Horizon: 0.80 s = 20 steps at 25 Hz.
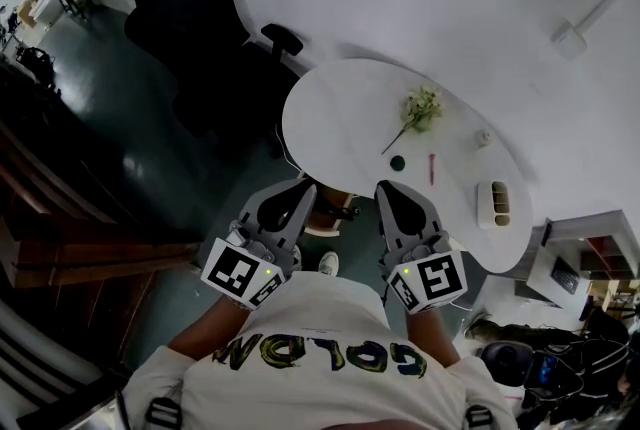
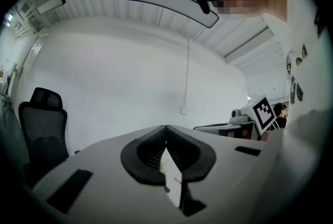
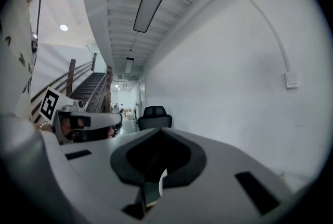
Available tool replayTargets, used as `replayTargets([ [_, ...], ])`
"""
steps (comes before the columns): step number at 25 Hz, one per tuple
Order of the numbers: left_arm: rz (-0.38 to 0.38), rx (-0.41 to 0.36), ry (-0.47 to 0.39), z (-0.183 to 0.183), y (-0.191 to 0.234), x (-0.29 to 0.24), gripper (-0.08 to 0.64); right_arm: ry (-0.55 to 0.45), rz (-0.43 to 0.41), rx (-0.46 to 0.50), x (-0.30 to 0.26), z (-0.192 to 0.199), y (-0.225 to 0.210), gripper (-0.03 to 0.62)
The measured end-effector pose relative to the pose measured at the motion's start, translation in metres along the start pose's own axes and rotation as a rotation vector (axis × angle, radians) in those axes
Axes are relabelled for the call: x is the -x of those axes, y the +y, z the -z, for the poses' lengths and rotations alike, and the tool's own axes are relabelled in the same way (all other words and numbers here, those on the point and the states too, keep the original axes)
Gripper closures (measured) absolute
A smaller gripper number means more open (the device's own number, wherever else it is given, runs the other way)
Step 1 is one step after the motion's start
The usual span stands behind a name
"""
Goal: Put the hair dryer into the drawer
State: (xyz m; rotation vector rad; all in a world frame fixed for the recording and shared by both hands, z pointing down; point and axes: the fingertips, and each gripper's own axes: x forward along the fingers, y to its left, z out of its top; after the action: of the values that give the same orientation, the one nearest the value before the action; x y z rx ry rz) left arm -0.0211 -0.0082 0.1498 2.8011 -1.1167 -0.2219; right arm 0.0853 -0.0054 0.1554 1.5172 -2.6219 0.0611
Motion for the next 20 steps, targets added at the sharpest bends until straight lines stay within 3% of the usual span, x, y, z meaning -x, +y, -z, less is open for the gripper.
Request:
replayTargets([
  [20,0.048,-0.011,-0.01,-0.011,-0.015,-0.005,0.549,-0.01,-0.006,0.034,0.008,-0.01,0.002,0.58],
])
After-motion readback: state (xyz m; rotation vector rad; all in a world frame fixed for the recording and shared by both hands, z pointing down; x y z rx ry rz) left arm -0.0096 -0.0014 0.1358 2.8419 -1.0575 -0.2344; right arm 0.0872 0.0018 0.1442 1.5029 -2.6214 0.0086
